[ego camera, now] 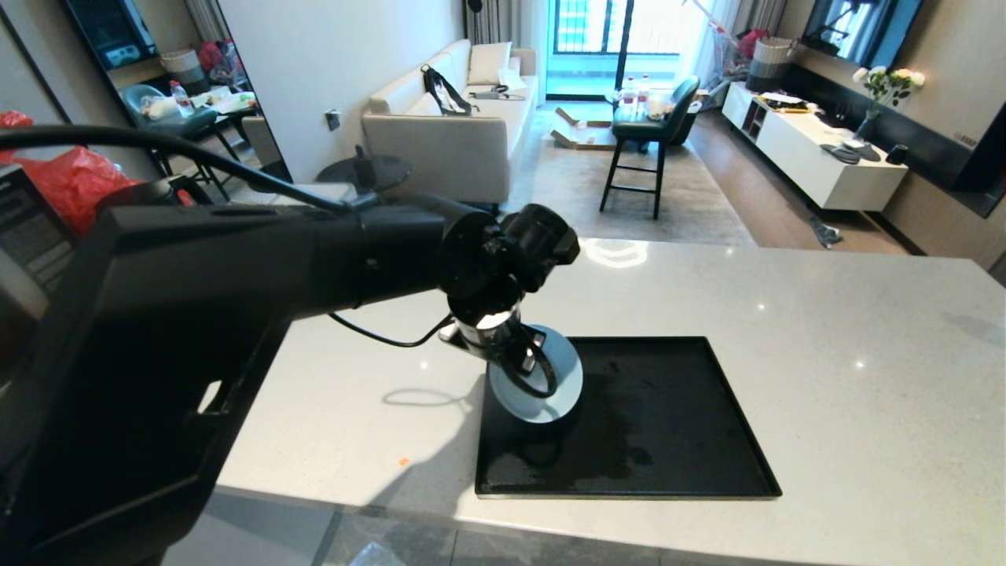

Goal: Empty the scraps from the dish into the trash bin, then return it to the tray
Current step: Put the bowl back to the table

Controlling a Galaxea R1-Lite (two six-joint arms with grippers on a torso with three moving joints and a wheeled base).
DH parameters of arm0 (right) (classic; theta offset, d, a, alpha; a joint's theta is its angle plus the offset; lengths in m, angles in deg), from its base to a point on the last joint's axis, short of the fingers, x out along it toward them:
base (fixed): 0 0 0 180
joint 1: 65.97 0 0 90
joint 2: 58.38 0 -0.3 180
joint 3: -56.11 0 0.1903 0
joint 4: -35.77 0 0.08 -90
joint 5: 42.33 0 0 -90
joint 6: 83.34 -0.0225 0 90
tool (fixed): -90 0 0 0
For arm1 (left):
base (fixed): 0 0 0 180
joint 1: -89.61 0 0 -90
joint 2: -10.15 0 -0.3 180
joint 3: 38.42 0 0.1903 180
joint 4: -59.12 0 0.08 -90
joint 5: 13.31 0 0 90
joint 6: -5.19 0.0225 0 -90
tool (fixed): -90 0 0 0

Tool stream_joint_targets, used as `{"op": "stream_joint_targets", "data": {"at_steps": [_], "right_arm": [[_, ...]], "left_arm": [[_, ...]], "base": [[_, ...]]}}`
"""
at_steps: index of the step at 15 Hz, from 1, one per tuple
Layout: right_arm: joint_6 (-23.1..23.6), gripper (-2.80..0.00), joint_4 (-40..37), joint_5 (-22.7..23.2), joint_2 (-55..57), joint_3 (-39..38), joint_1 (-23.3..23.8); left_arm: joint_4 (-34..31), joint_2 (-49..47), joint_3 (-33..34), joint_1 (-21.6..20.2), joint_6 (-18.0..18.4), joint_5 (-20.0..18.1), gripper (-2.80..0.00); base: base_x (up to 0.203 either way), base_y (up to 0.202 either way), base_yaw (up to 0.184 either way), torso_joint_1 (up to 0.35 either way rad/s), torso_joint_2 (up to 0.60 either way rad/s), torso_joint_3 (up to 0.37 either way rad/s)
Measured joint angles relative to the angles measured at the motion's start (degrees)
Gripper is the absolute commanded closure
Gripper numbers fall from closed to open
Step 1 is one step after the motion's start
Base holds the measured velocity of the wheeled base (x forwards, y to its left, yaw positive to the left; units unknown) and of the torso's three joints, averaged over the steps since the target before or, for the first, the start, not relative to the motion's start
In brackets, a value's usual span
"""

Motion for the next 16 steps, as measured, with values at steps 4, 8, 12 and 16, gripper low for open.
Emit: {"op": "stream_joint_targets", "data": {"at_steps": [4, 8, 12, 16], "right_arm": [[0.0, 0.00, 0.0, 0.0, 0.0, 0.0, 0.0], [0.0, 0.00, 0.0, 0.0, 0.0, 0.0, 0.0], [0.0, 0.00, 0.0, 0.0, 0.0, 0.0, 0.0], [0.0, 0.00, 0.0, 0.0, 0.0, 0.0, 0.0]], "left_arm": [[-0.4, 0.3, -0.1, -0.1, -8.4, -3.3, 0.00], [-2.0, 0.2, -0.1, 1.4, -19.8, -11.2, 0.00], [-2.6, -1.2, -0.1, 2.2, -23.0, -13.3, 0.00], [-2.4, -3.1, -0.1, 2.2, -23.3, -14.8, 0.00]], "base": [[0.000, 0.000, 0.000, 0.000, 0.00, 0.000], [0.000, 0.000, 0.000, 0.000, 0.00, 0.000], [0.000, 0.000, 0.000, 0.000, 0.00, 0.000], [0.000, 0.000, 0.000, 0.000, 0.00, 0.000]]}}
